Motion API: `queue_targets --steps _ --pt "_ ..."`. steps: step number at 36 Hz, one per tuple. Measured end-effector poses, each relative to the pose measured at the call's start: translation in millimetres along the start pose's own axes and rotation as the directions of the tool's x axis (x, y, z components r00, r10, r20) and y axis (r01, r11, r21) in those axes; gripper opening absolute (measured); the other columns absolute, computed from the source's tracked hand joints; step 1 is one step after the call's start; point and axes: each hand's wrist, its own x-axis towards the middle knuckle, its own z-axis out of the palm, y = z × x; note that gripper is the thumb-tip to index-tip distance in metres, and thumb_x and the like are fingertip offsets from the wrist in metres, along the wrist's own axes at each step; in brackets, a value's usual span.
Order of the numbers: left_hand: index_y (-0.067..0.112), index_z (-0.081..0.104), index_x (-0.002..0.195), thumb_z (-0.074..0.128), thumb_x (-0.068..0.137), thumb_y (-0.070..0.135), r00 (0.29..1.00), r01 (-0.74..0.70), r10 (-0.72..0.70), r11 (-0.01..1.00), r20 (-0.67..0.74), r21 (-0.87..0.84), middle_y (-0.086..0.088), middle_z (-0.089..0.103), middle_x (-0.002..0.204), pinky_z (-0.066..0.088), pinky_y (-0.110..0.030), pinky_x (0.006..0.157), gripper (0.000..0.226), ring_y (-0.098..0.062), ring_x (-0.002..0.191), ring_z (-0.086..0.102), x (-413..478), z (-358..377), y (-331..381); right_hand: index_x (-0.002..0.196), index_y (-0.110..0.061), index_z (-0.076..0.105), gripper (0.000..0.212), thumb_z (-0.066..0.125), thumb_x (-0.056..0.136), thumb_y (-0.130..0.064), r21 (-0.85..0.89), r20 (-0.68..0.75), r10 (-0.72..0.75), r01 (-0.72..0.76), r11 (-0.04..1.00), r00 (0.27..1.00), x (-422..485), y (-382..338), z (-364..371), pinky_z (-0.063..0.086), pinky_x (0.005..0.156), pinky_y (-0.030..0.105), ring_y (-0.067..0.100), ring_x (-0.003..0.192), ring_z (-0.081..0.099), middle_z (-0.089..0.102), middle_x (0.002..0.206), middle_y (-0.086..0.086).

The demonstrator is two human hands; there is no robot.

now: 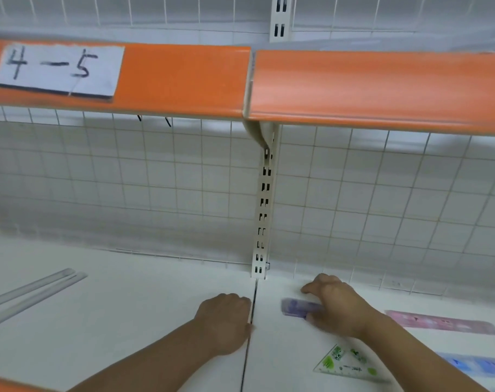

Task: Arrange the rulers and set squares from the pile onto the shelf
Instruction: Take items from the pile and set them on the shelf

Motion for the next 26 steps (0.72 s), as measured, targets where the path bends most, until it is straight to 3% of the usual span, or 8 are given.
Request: queue_targets --steps 3,13,26 --pt "0.012 0.044 0.134 0.040 0.099 0.038 1.000 0.004 -0.004 1.000 -0.007 -0.002 -0.007 0.052 0.130 0.041 -0.035 0.095 0.044 -0.025 0.121 0.048 -4 2 -10 0.130 -0.027 0.053 0.044 0.053 0.088 -0.038 0.037 -0.050 -0.058 0.060 0.998 0.997 6 -22 -3 0.034 0.102 0.023 0.016 0.124 0.041 0.048 0.128 -0.003" --pt "0.013 0.044 0.134 0.039 0.099 0.040 0.993 0.118 -0.118 0.993 -0.014 0.004 -0.007 0.052 0.129 0.043 -0.037 0.093 0.044 -0.026 0.121 0.049 -39 -1 -92 0.131 -0.025 0.053 0.042 0.057 0.090 -0.033 0.025 -0.014 -0.319 0.319 0.947 0.948 50 -131 6 0.034 0.105 0.027 0.015 0.124 0.043 0.051 0.128 -0.003" --pt "0.015 0.045 0.134 0.040 0.098 0.042 0.946 0.320 -0.322 0.946 -0.036 -0.052 -0.005 0.051 0.131 0.044 -0.035 0.095 0.045 -0.023 0.121 0.050 -106 10 -261 0.130 -0.024 0.054 0.039 0.055 0.092 -0.033 0.046 0.044 -0.457 0.455 0.889 0.888 120 -293 35 0.034 0.104 0.028 0.018 0.124 0.044 0.051 0.129 -0.001"
